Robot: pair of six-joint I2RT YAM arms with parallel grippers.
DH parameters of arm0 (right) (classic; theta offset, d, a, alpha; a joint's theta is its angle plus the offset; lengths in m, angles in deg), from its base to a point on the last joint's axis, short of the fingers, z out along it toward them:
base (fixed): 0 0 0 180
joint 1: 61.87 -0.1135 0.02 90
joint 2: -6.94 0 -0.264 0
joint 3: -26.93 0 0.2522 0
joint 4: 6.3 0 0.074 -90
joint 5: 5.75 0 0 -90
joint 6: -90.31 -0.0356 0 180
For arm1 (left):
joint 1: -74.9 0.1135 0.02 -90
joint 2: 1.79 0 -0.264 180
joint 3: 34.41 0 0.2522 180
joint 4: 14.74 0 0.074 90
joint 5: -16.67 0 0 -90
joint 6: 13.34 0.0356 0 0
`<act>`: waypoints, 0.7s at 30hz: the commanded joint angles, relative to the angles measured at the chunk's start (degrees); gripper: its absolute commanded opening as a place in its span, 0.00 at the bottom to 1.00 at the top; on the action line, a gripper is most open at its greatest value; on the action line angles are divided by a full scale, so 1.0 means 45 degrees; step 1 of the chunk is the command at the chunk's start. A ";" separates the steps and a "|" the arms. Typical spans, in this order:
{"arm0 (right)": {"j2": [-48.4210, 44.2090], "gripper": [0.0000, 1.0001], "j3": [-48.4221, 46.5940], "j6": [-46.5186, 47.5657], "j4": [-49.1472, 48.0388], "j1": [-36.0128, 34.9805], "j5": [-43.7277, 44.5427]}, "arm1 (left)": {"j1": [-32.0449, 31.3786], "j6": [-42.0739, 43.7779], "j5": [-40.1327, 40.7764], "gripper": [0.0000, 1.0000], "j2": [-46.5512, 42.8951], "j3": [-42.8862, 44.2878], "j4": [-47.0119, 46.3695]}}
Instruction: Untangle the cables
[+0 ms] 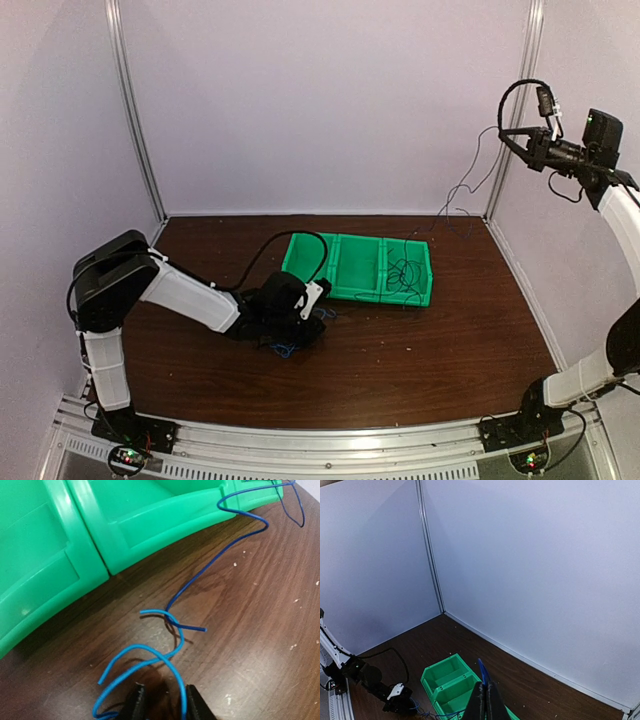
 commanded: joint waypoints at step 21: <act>0.1688 0.00 -0.5393 -0.7171 -0.6500 0.2931 -0.0806 | 0.0146 -0.2667 0.3038 0.05 -0.2041 -0.4203 0.2376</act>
